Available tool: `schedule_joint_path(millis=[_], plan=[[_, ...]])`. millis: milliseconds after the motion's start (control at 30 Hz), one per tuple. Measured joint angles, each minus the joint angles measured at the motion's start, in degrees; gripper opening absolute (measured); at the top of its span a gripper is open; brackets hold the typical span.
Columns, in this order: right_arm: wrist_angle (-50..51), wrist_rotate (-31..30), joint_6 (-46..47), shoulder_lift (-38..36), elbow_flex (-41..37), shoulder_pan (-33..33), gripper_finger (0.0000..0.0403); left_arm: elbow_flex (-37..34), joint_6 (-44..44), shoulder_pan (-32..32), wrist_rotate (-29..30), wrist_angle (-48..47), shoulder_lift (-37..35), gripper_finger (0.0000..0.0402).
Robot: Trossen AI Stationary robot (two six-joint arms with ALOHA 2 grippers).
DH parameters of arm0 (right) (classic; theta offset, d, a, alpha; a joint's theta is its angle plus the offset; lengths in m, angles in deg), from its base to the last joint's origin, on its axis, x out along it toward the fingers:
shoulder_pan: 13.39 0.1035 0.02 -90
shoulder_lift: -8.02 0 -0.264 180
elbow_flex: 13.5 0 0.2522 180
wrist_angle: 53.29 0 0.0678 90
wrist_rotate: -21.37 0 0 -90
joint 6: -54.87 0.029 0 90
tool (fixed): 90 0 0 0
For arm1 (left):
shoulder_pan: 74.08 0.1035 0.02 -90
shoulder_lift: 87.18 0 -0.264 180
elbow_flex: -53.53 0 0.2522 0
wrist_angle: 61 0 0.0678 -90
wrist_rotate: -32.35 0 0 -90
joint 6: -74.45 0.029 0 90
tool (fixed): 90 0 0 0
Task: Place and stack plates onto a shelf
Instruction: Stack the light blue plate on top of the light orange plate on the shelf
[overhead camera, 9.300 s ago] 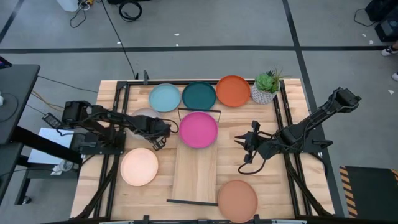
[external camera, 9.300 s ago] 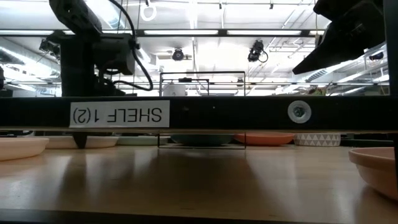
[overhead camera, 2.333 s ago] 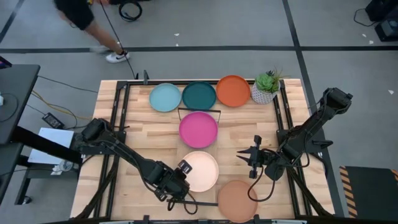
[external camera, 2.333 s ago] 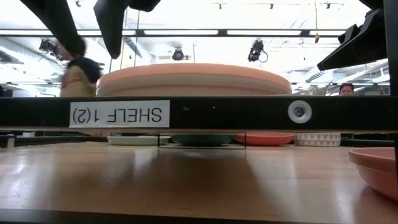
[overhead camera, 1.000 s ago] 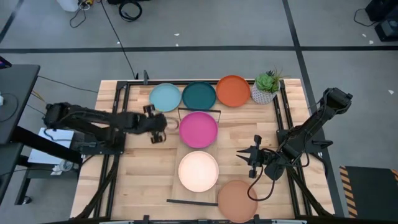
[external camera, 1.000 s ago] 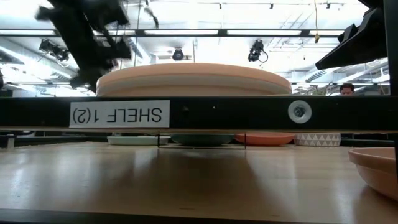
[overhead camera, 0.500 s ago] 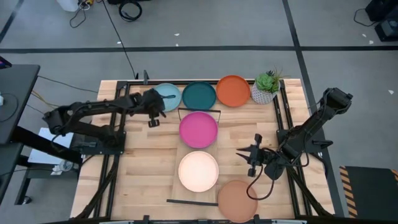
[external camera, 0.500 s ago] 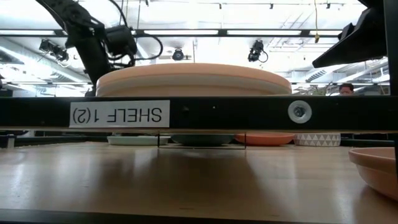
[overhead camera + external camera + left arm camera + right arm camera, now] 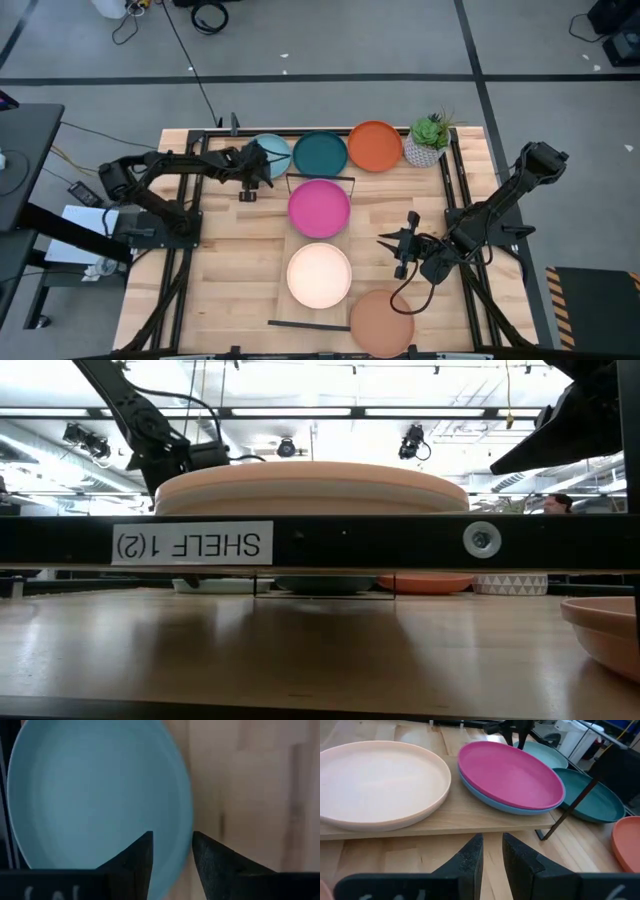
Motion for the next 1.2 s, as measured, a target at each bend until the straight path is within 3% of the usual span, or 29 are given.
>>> schedule_joint_path(millis=[133,333,600,833,1033,1200], plan=[[-0.3,0.4,0.1,0.0,0.0,0.0,0.0078,0.0,0.9,1.0,-0.5,-0.2,1.5,0.0108],[-0.7,0.4,0.0,0.0,0.0,0.0,0.0078,0.6,2.4,0.3,-0.1,-2.1,1.7,0.0017],[-0.8,0.7,0.2,0.0,0.0,0.0,0.0078,7.4,1.2,-2.2,3.9,-12.4,-5.7,0.0015],[-1.2,0.8,0.1,0.0,0.0,0.0,0.0078,14.2,1.1,-6.4,6.1,-13.4,-16.0,0.0015],[-1.2,0.7,0.0,0.0,0.0,-0.4,0.0078,16.6,1.7,-15.8,-0.9,-8.0,-21.6,0.0015],[-1.2,0.7,-0.1,0.0,0.0,-1.1,0.0078,16.7,5.8,-26.8,-1.0,-1.5,-22.6,0.0015]])
